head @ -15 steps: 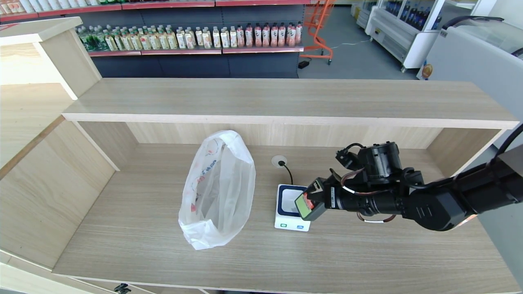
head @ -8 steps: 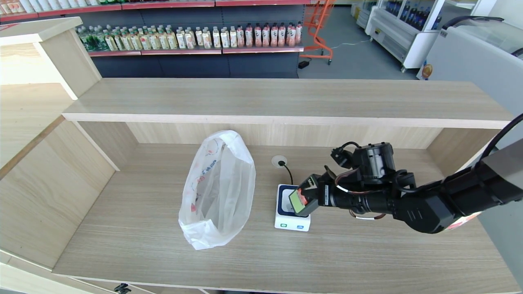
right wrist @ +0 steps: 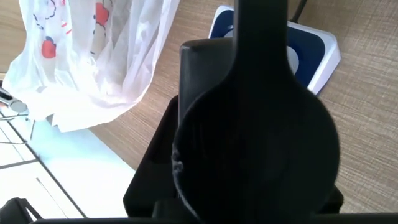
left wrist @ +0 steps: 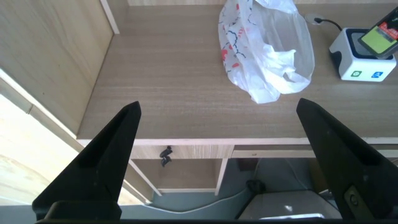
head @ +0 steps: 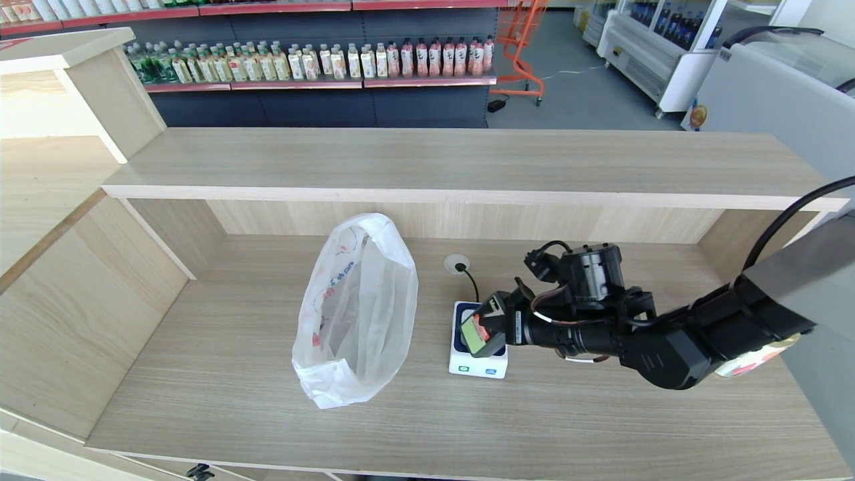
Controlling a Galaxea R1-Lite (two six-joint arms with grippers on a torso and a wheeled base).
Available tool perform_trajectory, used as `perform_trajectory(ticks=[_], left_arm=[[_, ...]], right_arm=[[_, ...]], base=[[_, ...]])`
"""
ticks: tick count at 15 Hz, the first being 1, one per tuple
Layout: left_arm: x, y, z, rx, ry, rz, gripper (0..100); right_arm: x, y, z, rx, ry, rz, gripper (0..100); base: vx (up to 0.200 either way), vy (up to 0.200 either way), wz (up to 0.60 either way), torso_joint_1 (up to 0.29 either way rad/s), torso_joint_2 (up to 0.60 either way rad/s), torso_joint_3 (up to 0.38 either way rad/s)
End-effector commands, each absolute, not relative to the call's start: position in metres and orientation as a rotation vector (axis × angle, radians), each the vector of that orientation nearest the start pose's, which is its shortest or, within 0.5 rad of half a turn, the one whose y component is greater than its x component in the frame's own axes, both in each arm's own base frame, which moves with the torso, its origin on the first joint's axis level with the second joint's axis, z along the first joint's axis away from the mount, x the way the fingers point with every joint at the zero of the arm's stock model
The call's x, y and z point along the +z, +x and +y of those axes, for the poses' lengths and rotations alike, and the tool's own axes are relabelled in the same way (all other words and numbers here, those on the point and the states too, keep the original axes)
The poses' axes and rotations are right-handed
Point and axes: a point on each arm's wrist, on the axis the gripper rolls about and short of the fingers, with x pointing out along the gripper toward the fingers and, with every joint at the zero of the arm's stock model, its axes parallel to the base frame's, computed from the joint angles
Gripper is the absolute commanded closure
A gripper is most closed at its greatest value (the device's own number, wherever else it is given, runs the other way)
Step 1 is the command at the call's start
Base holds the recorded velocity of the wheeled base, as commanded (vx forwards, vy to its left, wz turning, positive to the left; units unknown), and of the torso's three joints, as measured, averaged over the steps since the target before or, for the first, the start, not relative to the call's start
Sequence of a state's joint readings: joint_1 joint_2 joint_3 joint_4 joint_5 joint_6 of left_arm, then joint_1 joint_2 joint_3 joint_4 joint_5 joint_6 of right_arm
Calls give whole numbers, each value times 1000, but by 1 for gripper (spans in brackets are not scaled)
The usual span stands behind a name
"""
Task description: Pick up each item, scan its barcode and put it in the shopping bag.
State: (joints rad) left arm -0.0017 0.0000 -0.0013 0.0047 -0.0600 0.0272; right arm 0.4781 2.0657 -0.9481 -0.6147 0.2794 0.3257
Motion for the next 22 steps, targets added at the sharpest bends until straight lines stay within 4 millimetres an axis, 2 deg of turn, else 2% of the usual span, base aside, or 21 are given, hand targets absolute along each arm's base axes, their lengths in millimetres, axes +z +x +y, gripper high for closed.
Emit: perform_trajectory(ticks=[1, 6, 9, 10, 11, 12, 13, 15, 16, 18, 22], left_arm=[[75, -23, -1, -61, 27, 4, 0], [75, -23, -1, -61, 27, 4, 0], [75, -23, -1, -61, 27, 4, 0], [75, -23, -1, -61, 27, 4, 0], [75, -23, -1, -61, 27, 5, 0], [75, -23, -1, -61, 27, 4, 0], [75, -23, -1, -61, 27, 4, 0], [75, -23, -1, -61, 28, 2, 0], [75, -23, -1, -61, 27, 4, 0], [75, -23, -1, -61, 27, 4, 0], [75, -23, -1, -61, 29, 4, 0]], right_arm=[[85, 332, 179, 646, 250, 641, 100], [96, 331, 168, 555, 238, 596, 100], [146, 314, 162, 584, 312, 482, 100], [177, 297, 155, 604, 357, 421, 100], [218, 268, 136, 608, 336, 357, 100], [235, 250, 118, 591, 273, 325, 100], [244, 238, 100, 557, 197, 312, 100], [236, 225, 76, 499, 90, 317, 100], [231, 215, 71, 491, 75, 329, 100], [221, 194, 66, 499, 71, 353, 100], [220, 187, 64, 514, 83, 355, 100]], base=[[0, 0, 0, 0, 0, 0], [0, 0, 0, 0, 0, 0], [0, 0, 0, 0, 0, 0], [0, 0, 0, 0, 0, 0], [0, 0, 0, 0, 0, 0], [0, 0, 0, 0, 0, 0], [0, 0, 0, 0, 0, 0], [0, 0, 0, 0, 0, 0], [0, 0, 0, 0, 0, 0], [0, 0, 0, 0, 0, 0], [0, 0, 0, 0, 0, 0]])
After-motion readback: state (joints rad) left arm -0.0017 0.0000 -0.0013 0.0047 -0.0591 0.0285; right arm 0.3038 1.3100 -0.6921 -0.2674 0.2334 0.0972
